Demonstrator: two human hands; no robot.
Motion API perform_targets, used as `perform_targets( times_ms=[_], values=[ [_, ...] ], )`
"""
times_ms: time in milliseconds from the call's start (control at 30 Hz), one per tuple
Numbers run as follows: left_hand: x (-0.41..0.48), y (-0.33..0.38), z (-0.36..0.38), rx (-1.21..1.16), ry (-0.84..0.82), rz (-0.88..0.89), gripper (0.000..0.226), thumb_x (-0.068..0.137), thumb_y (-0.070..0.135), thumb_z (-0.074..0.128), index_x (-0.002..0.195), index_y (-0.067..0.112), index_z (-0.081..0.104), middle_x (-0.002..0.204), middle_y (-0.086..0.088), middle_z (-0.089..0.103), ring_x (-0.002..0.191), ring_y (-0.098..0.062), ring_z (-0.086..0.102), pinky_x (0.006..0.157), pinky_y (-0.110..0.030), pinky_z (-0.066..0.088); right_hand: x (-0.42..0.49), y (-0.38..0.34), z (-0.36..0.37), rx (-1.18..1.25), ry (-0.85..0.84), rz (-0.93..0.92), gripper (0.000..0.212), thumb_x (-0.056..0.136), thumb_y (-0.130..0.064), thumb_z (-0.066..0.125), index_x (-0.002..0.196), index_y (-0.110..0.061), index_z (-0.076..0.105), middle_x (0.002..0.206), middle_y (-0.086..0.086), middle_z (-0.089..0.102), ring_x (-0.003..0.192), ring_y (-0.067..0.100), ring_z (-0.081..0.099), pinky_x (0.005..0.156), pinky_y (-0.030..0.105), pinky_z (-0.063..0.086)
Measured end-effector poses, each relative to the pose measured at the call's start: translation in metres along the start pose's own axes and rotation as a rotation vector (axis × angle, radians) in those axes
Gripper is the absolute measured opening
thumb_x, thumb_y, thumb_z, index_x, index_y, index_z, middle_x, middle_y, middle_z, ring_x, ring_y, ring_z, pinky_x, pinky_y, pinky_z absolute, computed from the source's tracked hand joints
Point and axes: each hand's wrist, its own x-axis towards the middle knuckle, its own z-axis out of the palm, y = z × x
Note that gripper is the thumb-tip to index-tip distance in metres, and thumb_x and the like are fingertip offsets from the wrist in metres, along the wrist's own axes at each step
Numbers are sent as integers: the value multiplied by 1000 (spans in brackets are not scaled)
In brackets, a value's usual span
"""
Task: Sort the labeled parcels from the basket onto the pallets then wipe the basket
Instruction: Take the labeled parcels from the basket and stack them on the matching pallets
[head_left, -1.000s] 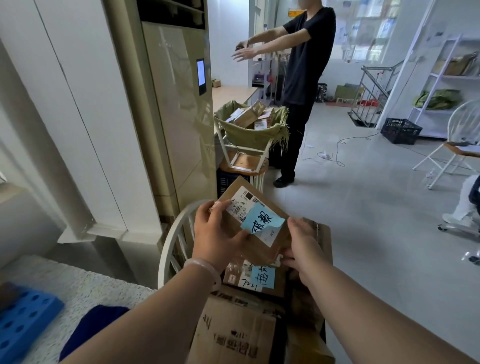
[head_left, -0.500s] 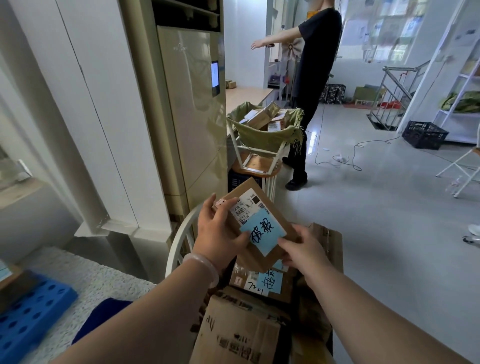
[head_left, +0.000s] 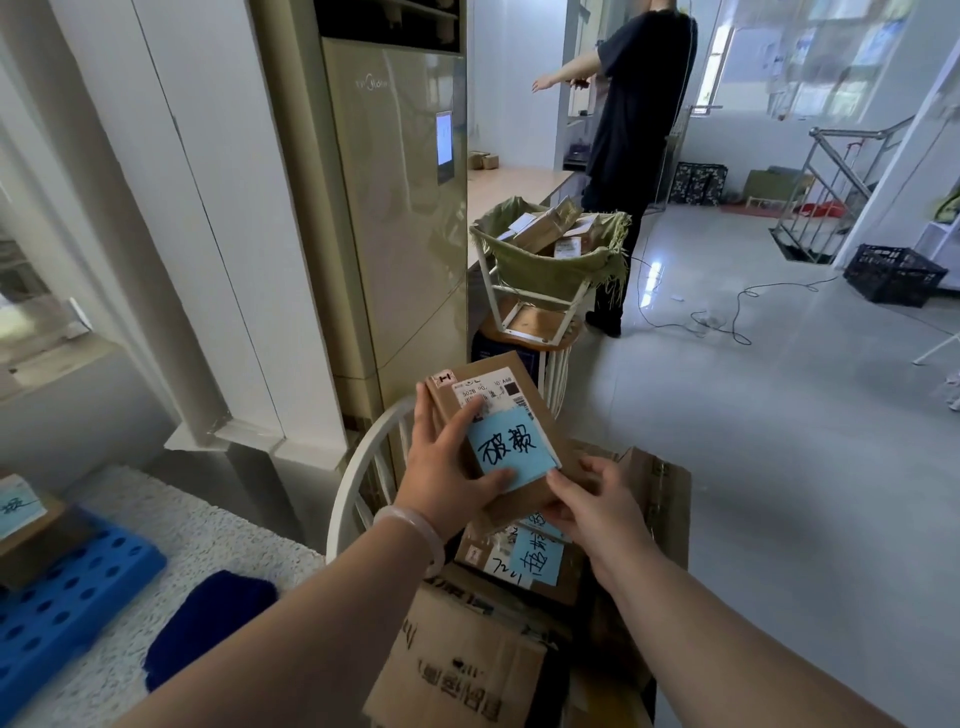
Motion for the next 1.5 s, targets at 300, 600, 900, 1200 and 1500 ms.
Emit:
perform_targets(
  times_ms=[300,600,900,1200,1500],
  values=[
    [-18,-13,-2,-68,58,-100,99,69,38,85,138,64,19,154,25,-8,143,-19,20,109,-43,43,2,-3,7,-233,-179,-4,58,90,-30,68,138,-45,39,126,3,53,97,23,67,78,40,61],
    [-70,-39,-52,-69,221,-220,99,71,34,84,146,52,22,159,16,-8,146,-16,13,116,-34,29,-14,-6,68,-679,-496,-271,65,93,-54,53,146,-58,16,151,-6,32,125,20,48,93,44,50],
    [-141,-96,-145,-102,392,-292,94,62,41,86,126,71,24,152,8,14,137,-16,29,110,-38,41,-63,20,181,-917,-824,-543,70,100,-44,46,147,-61,-3,147,-13,29,116,9,47,78,23,52],
    [-215,-184,-262,-64,555,-423,89,65,40,83,132,54,25,154,3,17,147,-21,14,119,-47,23,-130,81,329,-873,-1041,-461,57,101,-42,46,142,-65,15,138,-13,37,120,9,48,95,35,54],
    [-301,-278,-340,-150,587,-559,104,71,33,83,149,43,15,142,12,27,134,-12,34,112,-41,37,-190,153,459,-988,-1189,-421,59,100,-38,50,148,-56,19,141,-10,36,121,7,42,99,32,45]
  ],
)
